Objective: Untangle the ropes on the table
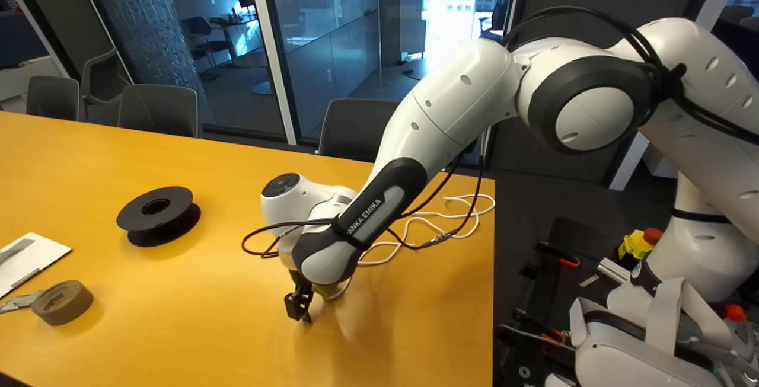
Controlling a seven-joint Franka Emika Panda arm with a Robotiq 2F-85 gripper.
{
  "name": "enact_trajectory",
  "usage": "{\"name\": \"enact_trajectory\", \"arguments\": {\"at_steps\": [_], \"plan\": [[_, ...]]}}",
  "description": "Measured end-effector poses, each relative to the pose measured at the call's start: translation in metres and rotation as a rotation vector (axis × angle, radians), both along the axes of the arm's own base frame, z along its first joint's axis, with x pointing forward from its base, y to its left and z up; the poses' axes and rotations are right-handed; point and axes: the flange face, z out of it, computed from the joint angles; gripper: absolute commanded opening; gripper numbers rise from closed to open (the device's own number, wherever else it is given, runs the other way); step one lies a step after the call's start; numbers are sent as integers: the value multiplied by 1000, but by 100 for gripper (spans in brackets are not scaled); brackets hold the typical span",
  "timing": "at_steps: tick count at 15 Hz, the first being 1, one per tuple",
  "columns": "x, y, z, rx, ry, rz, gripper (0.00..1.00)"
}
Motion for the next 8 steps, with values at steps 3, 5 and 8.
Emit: {"name": "enact_trajectory", "arguments": {"at_steps": [3, 5, 8], "plan": [[3, 1, 4, -2, -12, 3, 52], [6, 2, 7, 2, -19, 2, 36], [10, 3, 12, 6, -30, 1, 14]]}}
